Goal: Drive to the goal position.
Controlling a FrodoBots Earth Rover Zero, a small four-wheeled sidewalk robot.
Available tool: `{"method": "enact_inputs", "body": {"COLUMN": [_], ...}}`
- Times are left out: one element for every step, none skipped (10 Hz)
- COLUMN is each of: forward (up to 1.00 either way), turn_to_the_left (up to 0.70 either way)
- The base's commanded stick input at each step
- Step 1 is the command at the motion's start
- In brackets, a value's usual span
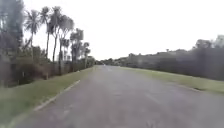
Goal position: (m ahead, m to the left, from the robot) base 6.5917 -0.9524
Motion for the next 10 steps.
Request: {"method": "enact_inputs", "body": {"forward": [1.0, 1.0, 1.0, 1.0, 1.0, 1.0, 1.0, 1.0, 1.0, 1.0], "turn_to_the_left": [0.0, 0.0, 0.0, 0.0, 0.0, 0.0, 0.0, 0.0, 0.0, 0.0]}}
